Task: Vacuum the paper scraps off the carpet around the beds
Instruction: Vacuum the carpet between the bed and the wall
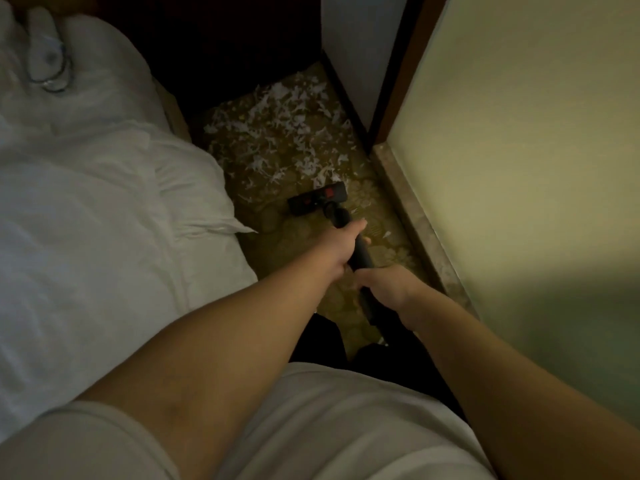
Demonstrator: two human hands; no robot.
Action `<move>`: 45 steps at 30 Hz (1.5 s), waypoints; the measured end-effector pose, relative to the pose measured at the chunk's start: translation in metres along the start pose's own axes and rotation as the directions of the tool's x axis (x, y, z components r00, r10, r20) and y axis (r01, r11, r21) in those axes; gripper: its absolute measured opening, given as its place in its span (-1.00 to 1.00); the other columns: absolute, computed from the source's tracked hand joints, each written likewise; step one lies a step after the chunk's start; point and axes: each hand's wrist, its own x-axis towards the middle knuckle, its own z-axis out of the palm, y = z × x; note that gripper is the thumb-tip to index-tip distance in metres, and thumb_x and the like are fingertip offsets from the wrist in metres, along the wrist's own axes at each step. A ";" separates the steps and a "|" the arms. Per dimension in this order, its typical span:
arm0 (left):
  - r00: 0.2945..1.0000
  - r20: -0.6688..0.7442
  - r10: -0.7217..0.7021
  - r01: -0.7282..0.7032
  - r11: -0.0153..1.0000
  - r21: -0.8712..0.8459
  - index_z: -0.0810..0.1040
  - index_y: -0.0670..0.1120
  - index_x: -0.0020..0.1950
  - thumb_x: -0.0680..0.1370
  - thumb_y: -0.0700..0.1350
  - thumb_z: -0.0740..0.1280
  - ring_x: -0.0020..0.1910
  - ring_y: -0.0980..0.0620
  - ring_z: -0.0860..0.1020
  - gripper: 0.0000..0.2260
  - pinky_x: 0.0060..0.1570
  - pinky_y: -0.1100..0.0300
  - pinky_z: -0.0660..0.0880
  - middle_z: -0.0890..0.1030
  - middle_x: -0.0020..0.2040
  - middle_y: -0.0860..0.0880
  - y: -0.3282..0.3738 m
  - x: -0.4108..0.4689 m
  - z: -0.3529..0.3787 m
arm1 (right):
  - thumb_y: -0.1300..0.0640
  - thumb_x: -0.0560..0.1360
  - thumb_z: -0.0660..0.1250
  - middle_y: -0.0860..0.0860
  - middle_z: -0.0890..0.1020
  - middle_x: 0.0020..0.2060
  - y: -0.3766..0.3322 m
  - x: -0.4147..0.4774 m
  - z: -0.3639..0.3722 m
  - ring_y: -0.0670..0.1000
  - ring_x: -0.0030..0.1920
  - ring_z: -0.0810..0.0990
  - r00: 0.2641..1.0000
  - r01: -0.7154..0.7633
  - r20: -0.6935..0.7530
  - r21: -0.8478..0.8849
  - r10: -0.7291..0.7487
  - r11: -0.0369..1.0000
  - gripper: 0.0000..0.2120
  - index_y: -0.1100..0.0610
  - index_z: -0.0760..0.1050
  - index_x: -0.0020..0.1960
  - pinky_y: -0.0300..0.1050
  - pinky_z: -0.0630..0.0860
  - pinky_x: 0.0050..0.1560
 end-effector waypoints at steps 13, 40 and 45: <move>0.974 0.147 -0.175 0.151 0.976 0.158 0.44 -0.14 0.07 0.64 -0.03 0.35 -0.07 -0.10 0.60 -0.81 0.04 -0.05 0.57 0.62 -0.05 -0.10 -0.103 -0.042 0.168 | 0.21 0.48 0.44 0.20 0.70 -0.29 0.169 -0.027 -0.124 0.14 -0.38 0.68 0.999 -0.023 -0.041 0.192 0.032 0.981 -0.83 0.33 0.64 -0.05 -0.14 0.57 -0.38; 0.993 0.022 -0.116 0.116 0.993 -0.011 0.49 -0.17 0.27 0.63 -0.04 0.35 -0.04 -0.08 0.58 -0.72 0.15 -0.08 0.55 0.63 -0.05 -0.08 -0.071 -0.023 0.082 | 0.02 0.30 0.50 0.20 0.75 -0.08 0.097 -0.013 -0.070 0.23 -0.05 0.76 1.000 0.015 0.017 -0.047 -0.014 0.999 -0.66 0.22 0.69 -0.02 0.13 0.71 0.04; 0.994 -0.035 -0.101 0.098 0.993 -0.068 0.51 -0.14 0.15 0.63 -0.06 0.34 -0.05 -0.09 0.58 -0.82 0.14 -0.09 0.53 0.63 -0.09 -0.07 -0.016 0.001 0.003 | 0.12 0.45 0.46 0.05 0.65 -0.42 0.012 0.001 -0.014 0.01 -0.47 0.60 0.998 0.014 0.056 -0.060 -0.011 0.998 -0.84 0.24 0.65 -0.12 -0.25 0.49 -0.45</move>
